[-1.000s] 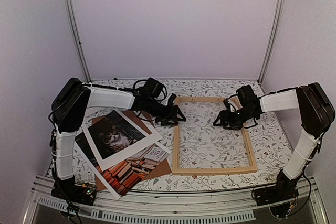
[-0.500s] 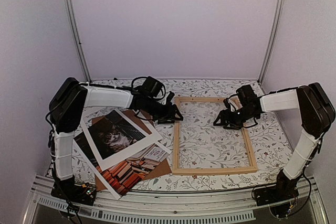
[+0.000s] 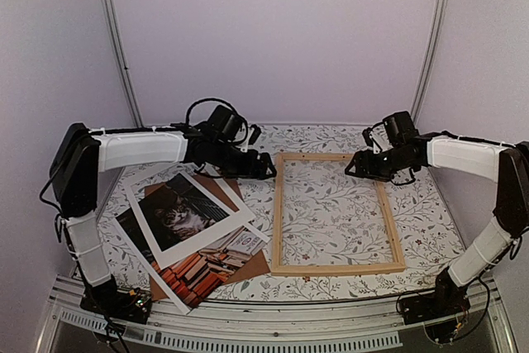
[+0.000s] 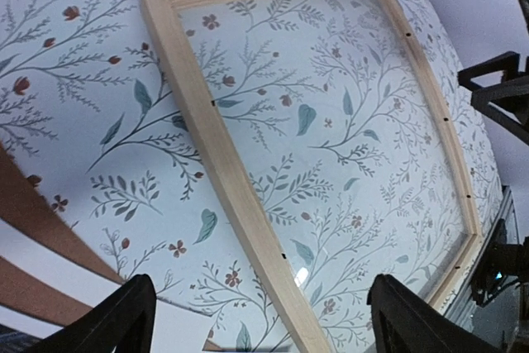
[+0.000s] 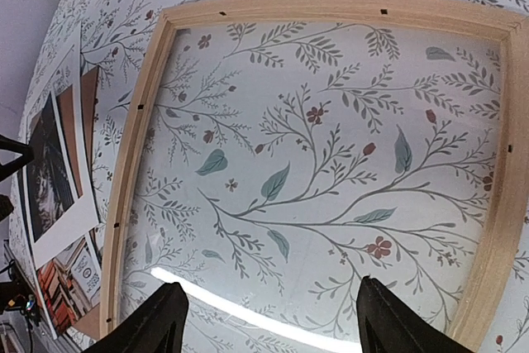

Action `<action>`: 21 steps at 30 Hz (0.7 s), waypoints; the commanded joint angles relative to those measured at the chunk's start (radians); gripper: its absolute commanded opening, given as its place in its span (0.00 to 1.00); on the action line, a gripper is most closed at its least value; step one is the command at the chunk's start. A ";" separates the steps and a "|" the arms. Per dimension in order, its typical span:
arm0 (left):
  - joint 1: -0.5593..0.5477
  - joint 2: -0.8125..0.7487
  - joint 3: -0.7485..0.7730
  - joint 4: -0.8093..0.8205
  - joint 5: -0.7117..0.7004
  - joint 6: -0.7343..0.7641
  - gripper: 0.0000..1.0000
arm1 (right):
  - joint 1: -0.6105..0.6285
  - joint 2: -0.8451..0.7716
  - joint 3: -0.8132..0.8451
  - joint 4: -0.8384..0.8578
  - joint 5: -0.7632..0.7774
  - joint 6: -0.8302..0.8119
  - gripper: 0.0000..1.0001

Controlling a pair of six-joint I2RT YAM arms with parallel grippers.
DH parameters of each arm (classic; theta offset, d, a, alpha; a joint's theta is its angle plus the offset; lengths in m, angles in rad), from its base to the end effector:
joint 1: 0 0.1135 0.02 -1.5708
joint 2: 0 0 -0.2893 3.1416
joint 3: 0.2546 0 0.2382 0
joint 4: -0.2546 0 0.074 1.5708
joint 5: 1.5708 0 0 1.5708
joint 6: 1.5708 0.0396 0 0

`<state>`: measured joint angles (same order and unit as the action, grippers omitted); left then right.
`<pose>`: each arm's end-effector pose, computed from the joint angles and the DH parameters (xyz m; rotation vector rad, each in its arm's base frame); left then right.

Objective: Put the photo into the frame
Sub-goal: Place the glass panel in the frame body, then pick up the mat board from the photo.

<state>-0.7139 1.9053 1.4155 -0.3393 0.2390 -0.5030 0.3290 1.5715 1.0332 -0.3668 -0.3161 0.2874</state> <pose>0.3133 -0.2838 0.2483 0.3858 2.5169 -0.8159 0.2968 0.1143 0.2483 -0.1916 2.5217 0.6483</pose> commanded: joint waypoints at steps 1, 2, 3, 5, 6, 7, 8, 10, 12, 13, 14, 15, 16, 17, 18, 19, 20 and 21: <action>0.007 -0.090 -0.045 -0.087 -0.160 0.086 0.95 | 0.003 -0.041 0.033 -0.077 0.094 -0.032 0.74; 0.011 -0.107 -0.060 -0.098 -0.184 0.093 0.97 | 0.004 -0.044 0.032 -0.075 0.083 -0.032 0.74; 0.014 -0.126 -0.074 -0.108 -0.203 0.099 0.98 | 0.005 -0.046 0.032 -0.069 0.065 -0.031 0.74; 0.029 -0.160 -0.112 -0.124 -0.233 0.105 1.00 | 0.016 -0.044 0.033 -0.055 0.033 -0.025 0.74; 0.040 -0.176 -0.126 -0.130 -0.236 0.107 1.00 | 0.029 -0.041 0.034 -0.047 0.029 -0.021 0.74; 0.051 -0.190 -0.141 -0.136 -0.236 0.107 1.00 | 0.046 -0.037 0.038 -0.041 0.029 -0.018 0.74; 0.061 -0.204 -0.155 -0.141 -0.262 0.108 1.00 | 0.064 -0.030 0.044 -0.039 0.030 -0.014 0.74; 0.087 -0.229 -0.184 -0.145 -0.271 0.107 1.00 | 0.107 -0.006 0.063 -0.042 0.050 -0.008 0.74; 0.114 -0.251 -0.211 -0.147 -0.273 0.105 1.00 | 0.154 0.019 0.083 -0.053 0.085 -0.006 0.74; 0.127 -0.261 -0.222 -0.147 -0.273 0.102 1.00 | 0.174 0.037 0.094 -0.061 0.106 -0.002 0.74; 0.140 -0.269 -0.232 -0.147 -0.272 0.097 1.00 | 0.192 0.048 0.103 -0.067 0.125 0.000 0.74; 0.151 -0.277 -0.241 -0.149 -0.273 0.093 1.00 | 0.204 0.059 0.108 -0.071 0.139 0.002 0.74; 0.162 -0.284 -0.248 -0.150 -0.273 0.091 1.00 | 0.216 0.068 0.114 -0.076 0.149 0.005 0.74; 0.172 -0.292 -0.256 -0.152 -0.281 0.089 0.99 | 0.228 0.082 0.119 -0.078 0.153 0.007 0.74; 0.181 -0.299 -0.267 -0.154 -0.291 0.083 0.99 | 0.241 0.091 0.126 -0.078 0.157 0.007 0.74; 0.195 -0.306 -0.278 -0.157 -0.295 0.077 0.99 | 0.265 0.097 0.135 -0.079 0.159 0.009 0.74; 0.212 -0.314 -0.295 -0.156 -0.289 0.071 1.00 | 0.284 0.112 0.147 -0.078 0.157 0.009 0.74; 0.232 -0.323 -0.311 -0.156 -0.277 0.063 0.99 | 0.307 0.123 0.159 -0.077 0.154 0.010 0.74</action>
<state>-0.5343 1.6295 1.1511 -0.4816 -0.0311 -0.4194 0.5766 1.6520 1.1423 -0.4206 -0.1993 0.2825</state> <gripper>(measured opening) 0.995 0.741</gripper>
